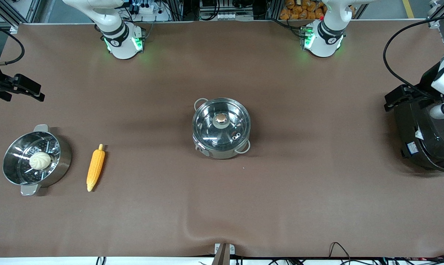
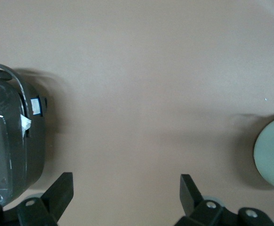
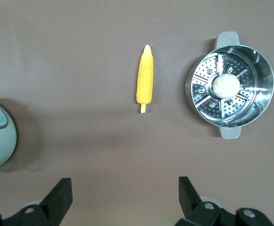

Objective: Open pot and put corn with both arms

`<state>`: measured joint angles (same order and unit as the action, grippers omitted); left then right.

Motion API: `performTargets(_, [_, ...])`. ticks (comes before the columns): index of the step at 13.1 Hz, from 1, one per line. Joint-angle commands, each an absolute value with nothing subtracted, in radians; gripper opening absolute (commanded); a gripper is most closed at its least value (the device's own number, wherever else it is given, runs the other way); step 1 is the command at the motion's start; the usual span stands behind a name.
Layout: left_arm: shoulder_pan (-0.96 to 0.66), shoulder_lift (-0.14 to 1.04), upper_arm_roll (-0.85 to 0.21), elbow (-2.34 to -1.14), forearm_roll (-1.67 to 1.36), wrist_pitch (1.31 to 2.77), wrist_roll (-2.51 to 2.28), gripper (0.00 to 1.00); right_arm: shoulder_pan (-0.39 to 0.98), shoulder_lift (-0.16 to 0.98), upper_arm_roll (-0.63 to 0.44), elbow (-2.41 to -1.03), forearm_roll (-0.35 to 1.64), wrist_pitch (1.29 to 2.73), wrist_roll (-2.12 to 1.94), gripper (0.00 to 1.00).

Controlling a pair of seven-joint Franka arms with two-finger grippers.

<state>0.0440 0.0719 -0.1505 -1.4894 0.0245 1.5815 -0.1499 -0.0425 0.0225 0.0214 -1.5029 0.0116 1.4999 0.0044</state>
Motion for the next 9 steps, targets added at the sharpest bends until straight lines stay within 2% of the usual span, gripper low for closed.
performTargets(1, [-0.012, 0.086, -0.198, -1.482, -0.006, 1.574, -0.265, 1.00, -0.035, 0.014, 0.014, -1.499, 0.014, 1.488, -0.005, 1.00])
performTargets(3, [-0.090, 0.139, -0.219, -1.471, -0.003, 1.584, -0.414, 1.00, -0.037, 0.015, 0.014, -1.500, 0.014, 1.483, -0.006, 1.00])
performTargets(6, [-0.187, 0.247, -0.235, -1.395, -0.049, 1.635, -0.596, 1.00, -0.035, 0.018, 0.014, -1.500, 0.014, 1.482, 0.000, 1.00])
performTargets(9, [-0.343, 0.357, -0.232, -1.330, -0.052, 1.756, -0.930, 1.00, -0.041, 0.046, 0.014, -1.499, 0.017, 1.494, -0.003, 1.00])
